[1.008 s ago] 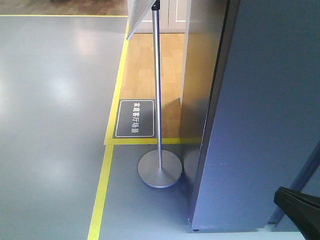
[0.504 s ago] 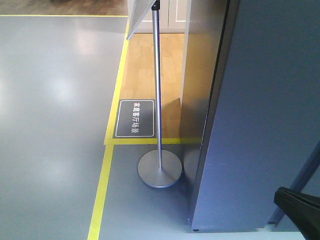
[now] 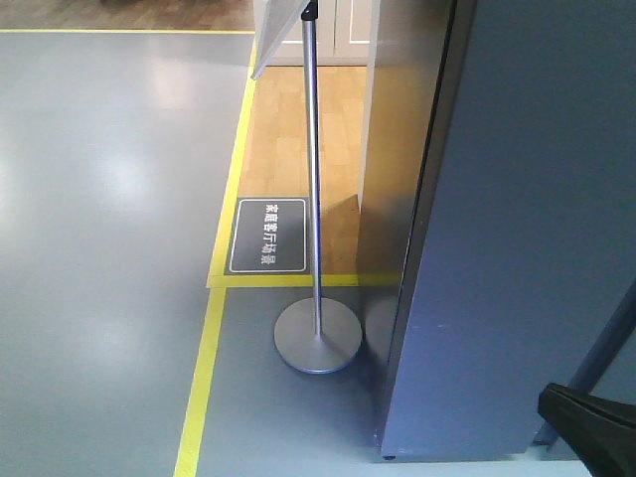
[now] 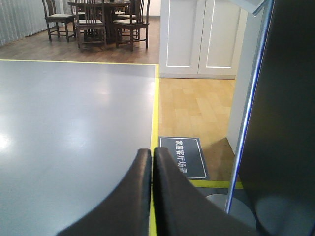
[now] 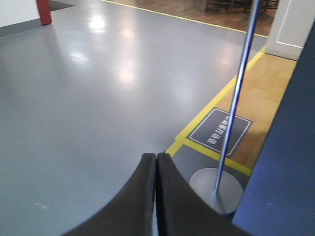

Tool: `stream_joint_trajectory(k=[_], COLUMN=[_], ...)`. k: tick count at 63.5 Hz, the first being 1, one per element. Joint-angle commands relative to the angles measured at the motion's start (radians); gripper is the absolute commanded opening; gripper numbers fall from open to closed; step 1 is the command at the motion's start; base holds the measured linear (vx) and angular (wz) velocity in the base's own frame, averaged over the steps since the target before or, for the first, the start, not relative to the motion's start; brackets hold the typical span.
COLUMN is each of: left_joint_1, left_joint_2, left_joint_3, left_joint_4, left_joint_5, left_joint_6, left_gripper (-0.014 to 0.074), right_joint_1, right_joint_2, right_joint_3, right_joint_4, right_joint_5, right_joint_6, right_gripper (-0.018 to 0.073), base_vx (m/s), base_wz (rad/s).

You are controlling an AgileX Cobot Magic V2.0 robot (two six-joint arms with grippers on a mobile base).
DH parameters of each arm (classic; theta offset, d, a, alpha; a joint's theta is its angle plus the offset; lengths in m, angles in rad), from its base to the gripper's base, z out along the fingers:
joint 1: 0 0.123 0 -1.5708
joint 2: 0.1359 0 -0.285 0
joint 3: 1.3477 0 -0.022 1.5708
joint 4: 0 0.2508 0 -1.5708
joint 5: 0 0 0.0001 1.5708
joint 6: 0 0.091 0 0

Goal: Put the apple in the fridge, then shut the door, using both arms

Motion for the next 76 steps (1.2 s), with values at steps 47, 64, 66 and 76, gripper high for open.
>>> stream_joint_trajectory(k=[47, 64, 66, 76], left_joint_1=[-0.002, -0.002, -0.002, -0.002], left_joint_2=[-0.016, -0.016, -0.016, -0.016], left_joint_3=[0.026, 0.026, 0.026, 0.026], left_joint_4=[-0.009, -0.009, -0.009, -0.009], left_joint_5=[-0.071, -0.071, -0.071, -0.071], left_joint_6=[-0.009, -0.009, -0.009, -0.009], left_gripper=[-0.0008, -0.0008, -0.0008, -0.0008], right_joint_1=[0.141, 0.096, 0.084, 0.04], right_joint_2=[-0.397, -0.394, -0.394, -0.394], right_joint_3=[0.352, 0.35, 0.35, 0.351], right_joint_4=[-1.123, -1.236, -1.24, -1.248], right_joint_5=[-0.787, -0.834, -0.834, -0.837], right_joint_6=[1.504, 1.522, 1.521, 1.521], right_gripper=[-0.0003, -0.0003, -0.0003, -0.0003], base_vx=[0.0, 0.0, 0.0, 0.0], base_wz=[0.0, 0.0, 0.0, 0.0])
